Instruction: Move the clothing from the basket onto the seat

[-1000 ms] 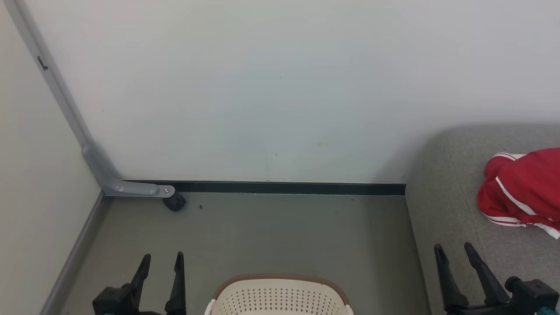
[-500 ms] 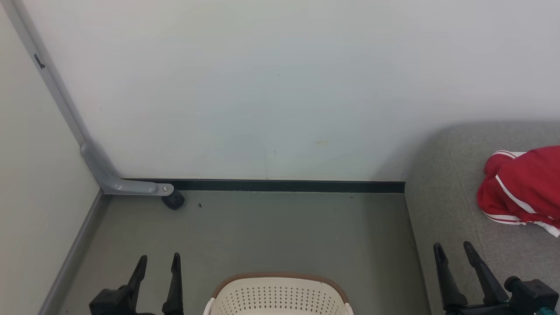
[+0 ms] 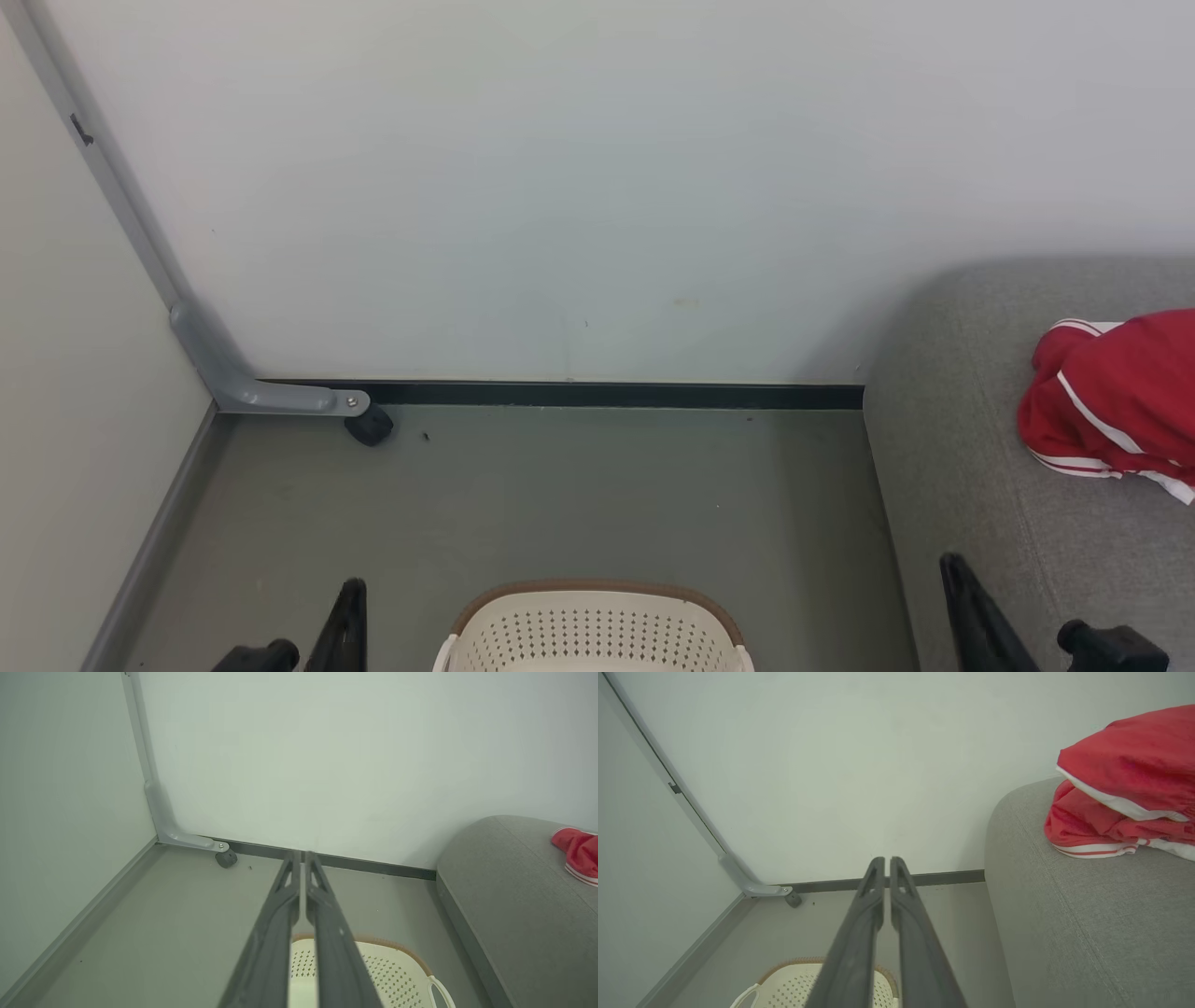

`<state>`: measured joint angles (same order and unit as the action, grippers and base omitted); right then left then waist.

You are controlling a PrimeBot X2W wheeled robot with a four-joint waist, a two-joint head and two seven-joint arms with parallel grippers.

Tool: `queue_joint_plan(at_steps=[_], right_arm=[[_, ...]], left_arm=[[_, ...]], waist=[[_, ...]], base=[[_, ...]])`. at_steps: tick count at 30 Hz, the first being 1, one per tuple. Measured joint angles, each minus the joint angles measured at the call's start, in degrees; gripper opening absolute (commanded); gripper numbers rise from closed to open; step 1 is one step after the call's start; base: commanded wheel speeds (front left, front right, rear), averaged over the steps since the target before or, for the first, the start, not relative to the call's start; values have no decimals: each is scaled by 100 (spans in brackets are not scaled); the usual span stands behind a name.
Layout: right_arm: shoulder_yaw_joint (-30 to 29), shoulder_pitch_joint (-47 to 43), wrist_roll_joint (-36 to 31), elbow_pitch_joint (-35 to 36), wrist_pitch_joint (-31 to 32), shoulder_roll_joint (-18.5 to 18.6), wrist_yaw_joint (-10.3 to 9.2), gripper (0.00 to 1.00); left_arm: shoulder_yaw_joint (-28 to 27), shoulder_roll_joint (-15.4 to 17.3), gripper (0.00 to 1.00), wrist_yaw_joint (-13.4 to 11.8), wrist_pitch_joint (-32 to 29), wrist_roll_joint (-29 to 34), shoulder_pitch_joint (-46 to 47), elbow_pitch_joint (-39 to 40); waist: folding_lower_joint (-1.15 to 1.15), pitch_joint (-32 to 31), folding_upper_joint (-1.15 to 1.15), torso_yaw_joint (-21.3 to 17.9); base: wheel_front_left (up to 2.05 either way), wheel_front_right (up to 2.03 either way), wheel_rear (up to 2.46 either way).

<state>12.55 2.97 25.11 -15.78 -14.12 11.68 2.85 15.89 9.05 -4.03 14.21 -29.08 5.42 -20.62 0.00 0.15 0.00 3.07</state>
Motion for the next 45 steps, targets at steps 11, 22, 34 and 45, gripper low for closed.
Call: queue_joint_plan(at_steps=[11, 22, 34, 45], right_arm=[[-181, -112, 552, -112, 203, -119, 1, 0], [-419, -106, 1310, -120, 458, -220, 53, 0], [-669, -88, 2150, -127, 710, -335, 90, 0], [-903, 2, 2900, -133, 959, -421, 133, 0]], left_arm=[[-194, -68, 0, 99, -216, -495, -120, -86], [-434, -154, 0, 211, -470, -1196, -120, -67], [-679, -214, 0, 359, -728, -2003, -119, -23], [-923, -308, 0, 460, -967, -2704, -118, 49]], waist=[[0, -1, 0, -31], [0, -4, 0, -66], [0, -4, 0, -104], [0, -5, 0, -138]], base=[[0, 0, 0], [0, 0, 0], [0, 0, 0], [0, 0, 0]])
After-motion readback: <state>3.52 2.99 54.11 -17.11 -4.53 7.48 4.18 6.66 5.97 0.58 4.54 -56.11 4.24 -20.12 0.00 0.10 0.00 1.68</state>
